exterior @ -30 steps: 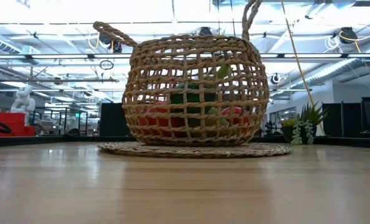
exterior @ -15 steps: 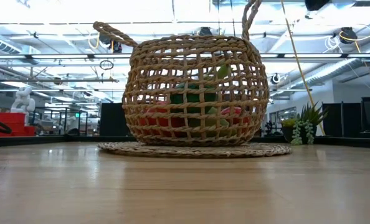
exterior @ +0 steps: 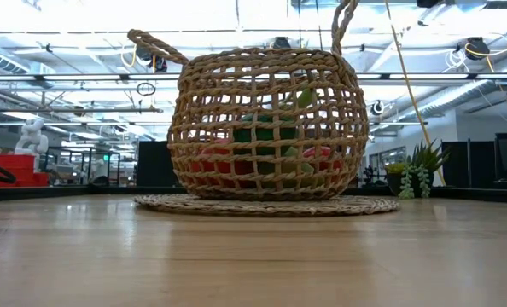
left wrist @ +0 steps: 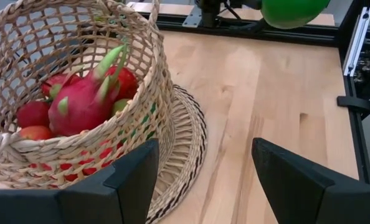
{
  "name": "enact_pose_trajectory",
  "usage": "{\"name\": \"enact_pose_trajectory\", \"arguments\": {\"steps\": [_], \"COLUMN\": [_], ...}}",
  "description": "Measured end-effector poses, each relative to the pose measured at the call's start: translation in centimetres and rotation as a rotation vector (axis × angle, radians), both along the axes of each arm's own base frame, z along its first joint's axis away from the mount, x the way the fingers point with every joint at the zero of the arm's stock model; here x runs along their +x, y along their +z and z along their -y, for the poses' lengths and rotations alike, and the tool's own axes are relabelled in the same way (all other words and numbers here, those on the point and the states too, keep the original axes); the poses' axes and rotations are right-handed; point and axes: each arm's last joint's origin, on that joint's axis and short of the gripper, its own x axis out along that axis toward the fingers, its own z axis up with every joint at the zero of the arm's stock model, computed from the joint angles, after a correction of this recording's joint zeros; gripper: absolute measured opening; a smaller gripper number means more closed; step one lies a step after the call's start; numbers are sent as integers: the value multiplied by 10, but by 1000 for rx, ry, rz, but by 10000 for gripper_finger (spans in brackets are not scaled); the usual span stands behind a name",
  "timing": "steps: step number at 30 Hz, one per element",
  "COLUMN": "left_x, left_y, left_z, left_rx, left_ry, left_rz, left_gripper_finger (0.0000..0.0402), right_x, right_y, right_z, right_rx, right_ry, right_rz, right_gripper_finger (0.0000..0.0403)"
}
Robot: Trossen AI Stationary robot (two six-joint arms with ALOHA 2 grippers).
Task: Build produce basket
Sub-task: Put the green lime into the basket
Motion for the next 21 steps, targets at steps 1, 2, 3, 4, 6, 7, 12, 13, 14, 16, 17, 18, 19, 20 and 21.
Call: {"name": "enact_pose_trajectory", "arguments": {"steps": [1, 2, 3, 4, 6, 7, 12, 13, 14, 16, 17, 18, 19, 20, 21], "left_x": [0, 0, 0, 0, 0, 0, 0, 0, 0, 0, 0, 0, 0, 0, 0], "left_y": [0, 0, 0, 0, 0, 0, 0, 0, 0, 0, 0, 0, 0, 0, 0], "left_z": [0, 0, 0, 0, 0, 0, 0, 0, 0, 0, 0, 0, 0, 0, 0], "left_rx": [0, 0, 0, 0, 1, 0, 0, -1, 0, -1, -1, -1, -1, -1, -1], "left_ry": [0, 0, -1, -1, -1, -1, 0, 0, 0, 1, 1, 0, 1, 1, 1], "left_rz": [0, 0, 0, 0, 0, 0, 0, 0, 0, 0, 0, 0, 0, 0, 0], "left_gripper_finger": [257, 257, 257, 257, 257, 257, 257, 257, 257, 257, 257, 257, 257, 257, 257], "right_x": [0, 0, 0, 0, 0, 0, 0, 0, 0, 0, 0, 0, 0, 0, 0], "right_y": [0, 0, 0, 0, 0, 0, 1, 1, 1, 1, 1, 1, 1, 1, 1], "right_z": [0, 0, 0, 0, 0, 0, 0, 0, 0, 0, 0, 0, 0, 0, 0], "right_rx": [0, -6, -20, -37, -78, -104, -295, -340, -384, -468, -507, -549, -591, -636, -680], "right_ry": [0, 0, 0, 1, 1, 1, 4, 4, 5, 6, 6, 7, 7, 8, 8], "right_rz": [2, 4, 7, 10, 18, 23, 64, 73, 82, 99, 107, 115, 124, 133, 141], "right_gripper_finger": [307, 307, 307, 307, 307, 307, 307, 307, 307, 307, 307, 307, 307, 307, 307]}}
